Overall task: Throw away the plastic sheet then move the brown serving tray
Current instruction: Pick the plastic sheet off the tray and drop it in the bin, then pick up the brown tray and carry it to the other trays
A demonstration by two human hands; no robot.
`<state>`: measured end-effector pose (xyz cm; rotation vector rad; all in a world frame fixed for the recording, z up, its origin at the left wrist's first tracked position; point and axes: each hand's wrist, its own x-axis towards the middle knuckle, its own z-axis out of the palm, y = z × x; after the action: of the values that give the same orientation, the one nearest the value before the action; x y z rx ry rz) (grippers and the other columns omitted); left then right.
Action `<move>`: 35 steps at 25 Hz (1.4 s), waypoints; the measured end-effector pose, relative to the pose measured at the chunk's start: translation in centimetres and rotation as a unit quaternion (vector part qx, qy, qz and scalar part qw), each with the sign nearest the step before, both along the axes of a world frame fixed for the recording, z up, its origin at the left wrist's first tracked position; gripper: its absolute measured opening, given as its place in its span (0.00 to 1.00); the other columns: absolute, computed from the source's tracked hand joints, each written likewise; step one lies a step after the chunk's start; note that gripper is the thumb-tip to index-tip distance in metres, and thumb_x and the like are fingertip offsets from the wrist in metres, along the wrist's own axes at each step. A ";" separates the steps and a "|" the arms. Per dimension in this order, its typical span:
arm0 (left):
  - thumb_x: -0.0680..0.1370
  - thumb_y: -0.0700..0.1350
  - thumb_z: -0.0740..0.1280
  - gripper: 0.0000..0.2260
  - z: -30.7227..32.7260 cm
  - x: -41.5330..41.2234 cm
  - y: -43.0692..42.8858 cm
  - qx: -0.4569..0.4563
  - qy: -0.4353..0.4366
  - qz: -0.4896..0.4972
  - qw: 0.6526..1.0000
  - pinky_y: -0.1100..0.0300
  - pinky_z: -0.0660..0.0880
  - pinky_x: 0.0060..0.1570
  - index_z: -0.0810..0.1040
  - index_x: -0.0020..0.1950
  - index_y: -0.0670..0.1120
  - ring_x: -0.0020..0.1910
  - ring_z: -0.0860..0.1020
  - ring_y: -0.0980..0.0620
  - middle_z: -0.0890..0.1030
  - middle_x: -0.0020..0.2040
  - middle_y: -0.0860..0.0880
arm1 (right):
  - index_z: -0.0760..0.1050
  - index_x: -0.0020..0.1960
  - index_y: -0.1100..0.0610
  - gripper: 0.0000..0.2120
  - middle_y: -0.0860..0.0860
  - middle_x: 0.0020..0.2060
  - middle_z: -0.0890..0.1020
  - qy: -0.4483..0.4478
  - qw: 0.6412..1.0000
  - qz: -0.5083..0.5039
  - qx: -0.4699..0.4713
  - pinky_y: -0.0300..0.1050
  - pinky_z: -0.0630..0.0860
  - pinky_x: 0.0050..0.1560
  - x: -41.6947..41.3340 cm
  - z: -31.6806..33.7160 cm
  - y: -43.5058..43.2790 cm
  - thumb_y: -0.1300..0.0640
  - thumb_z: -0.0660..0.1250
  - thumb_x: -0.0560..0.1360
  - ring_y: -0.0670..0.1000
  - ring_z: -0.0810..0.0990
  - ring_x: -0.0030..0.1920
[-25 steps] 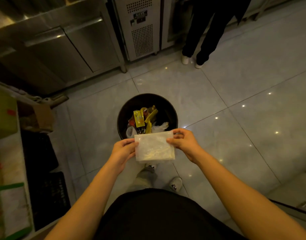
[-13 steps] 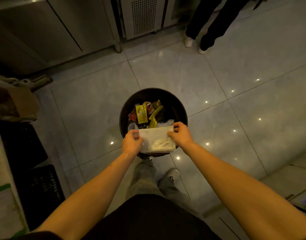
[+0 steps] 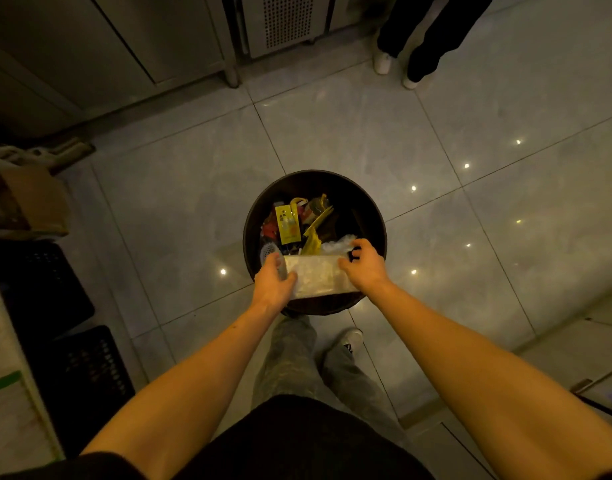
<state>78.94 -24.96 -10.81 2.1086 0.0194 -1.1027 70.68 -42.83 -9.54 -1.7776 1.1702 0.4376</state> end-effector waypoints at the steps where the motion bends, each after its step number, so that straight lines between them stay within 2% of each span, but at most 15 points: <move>1: 0.77 0.45 0.68 0.31 0.0 0.1 -0.1 0.007 -0.011 -0.024 1.000 0.47 0.69 0.68 0.60 0.77 0.43 0.72 0.68 0.42 0.67 0.74 0.42 | 0.65 0.70 0.58 0.27 0.61 0.62 0.76 -0.002 1.000 -0.002 0.000 0.55 0.76 0.58 0.0 0.0 0.0 0.58 0.70 0.74 0.62 0.76 0.61; 4: 0.76 0.49 0.68 0.34 0.1 0.3 -0.3 0.012 -0.043 -0.064 0.997 0.46 0.66 0.70 0.58 0.78 0.42 0.74 0.65 0.41 0.64 0.76 0.41 | 0.64 0.71 0.58 0.29 0.61 0.65 0.74 -0.010 1.000 0.015 0.000 0.54 0.76 0.58 -0.2 0.4 0.0 0.56 0.70 0.74 0.61 0.75 0.63; 8: 0.78 0.49 0.66 0.27 1.2 0.1 -0.6 -0.010 -0.102 -0.099 0.990 0.56 0.67 0.62 0.64 0.75 0.42 0.70 0.69 0.43 0.70 0.71 0.42 | 0.63 0.73 0.58 0.30 0.60 0.67 0.73 -0.029 0.999 0.033 -0.010 0.54 0.74 0.61 -0.7 1.5 0.0 0.55 0.69 0.75 0.61 0.73 0.65; 13: 0.80 0.51 0.62 0.24 3.3 0.2 -2.1 -0.023 -0.149 -0.176 0.973 0.50 0.66 0.68 0.65 0.74 0.43 0.71 0.67 0.43 0.69 0.72 0.42 | 0.63 0.73 0.59 0.28 0.60 0.67 0.73 -0.050 0.997 0.043 -0.044 0.54 0.73 0.62 -1.5 3.9 -0.7 0.53 0.67 0.76 0.60 0.73 0.66; 17: 0.81 0.49 0.60 0.21 5.4 0.2 -3.7 -0.057 -0.188 -0.238 0.951 0.53 0.68 0.66 0.67 0.72 0.44 0.69 0.70 0.45 0.71 0.70 0.43 | 0.66 0.71 0.59 0.24 0.60 0.64 0.75 -0.083 0.994 0.019 -0.070 0.45 0.71 0.56 -3.0 6.0 -1.2 0.53 0.64 0.78 0.59 0.75 0.63; 20: 0.81 0.50 0.59 0.20 7.0 -0.4 -5.5 -0.083 -0.212 -0.299 0.927 0.56 0.67 0.65 0.68 0.72 0.45 0.68 0.70 0.47 0.72 0.70 0.45 | 0.67 0.70 0.59 0.23 0.59 0.65 0.75 -0.103 0.991 -0.016 -0.090 0.45 0.70 0.58 -5.2 7.5 -1.7 0.52 0.63 0.78 0.57 0.74 0.64; 23: 0.82 0.50 0.59 0.20 8.8 -1.7 -8.4 -0.116 -0.232 -0.371 0.892 0.54 0.69 0.66 0.69 0.72 0.44 0.67 0.71 0.47 0.73 0.69 0.44 | 0.68 0.70 0.59 0.22 0.59 0.66 0.74 -0.120 0.983 -0.075 -0.113 0.47 0.69 0.62 -8.4 9.2 -2.3 0.52 0.62 0.79 0.57 0.73 0.65; 25: 0.82 0.50 0.59 0.20 10.2 -3.8 -10.9 -0.145 -0.240 -0.422 0.862 0.50 0.70 0.66 0.69 0.72 0.44 0.67 0.72 0.46 0.73 0.68 0.44 | 0.69 0.69 0.58 0.21 0.59 0.64 0.75 -0.132 0.969 -0.154 -0.143 0.47 0.69 0.62 -11.8 10.5 -2.8 0.53 0.63 0.79 0.56 0.74 0.64; 27: 0.82 0.50 0.59 0.20 11.6 -5.9 -12.9 -0.177 -0.257 -0.463 0.830 0.52 0.70 0.64 0.69 0.71 0.44 0.66 0.73 0.45 0.74 0.68 0.44 | 0.70 0.69 0.58 0.20 0.58 0.62 0.76 -0.139 0.949 -0.221 -0.175 0.45 0.70 0.61 -15.2 11.7 -2.7 0.53 0.64 0.78 0.55 0.75 0.63; 32: 0.82 0.50 0.59 0.19 15.3 -15.8 -17.3 -0.281 -0.271 -0.596 0.702 0.58 0.66 0.63 0.69 0.71 0.45 0.66 0.72 0.47 0.74 0.68 0.46 | 0.70 0.69 0.56 0.20 0.56 0.63 0.76 -0.124 0.885 -0.359 -0.269 0.44 0.70 0.62 -27.3 15.1 -0.1 0.52 0.64 0.78 0.52 0.75 0.63; 35: 0.82 0.48 0.60 0.18 16.6 -23.0 -18.0 -0.335 -0.286 -0.645 0.625 0.56 0.68 0.62 0.72 0.69 0.44 0.64 0.74 0.45 0.76 0.66 0.45 | 0.70 0.69 0.56 0.21 0.55 0.63 0.76 -0.093 0.849 -0.408 -0.322 0.46 0.70 0.63 -34.5 17.1 3.4 0.52 0.64 0.78 0.52 0.75 0.63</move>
<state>55.93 -42.98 5.77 1.4217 -2.1316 -0.7590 36.17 -39.45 7.53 -1.5742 1.9160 -0.6955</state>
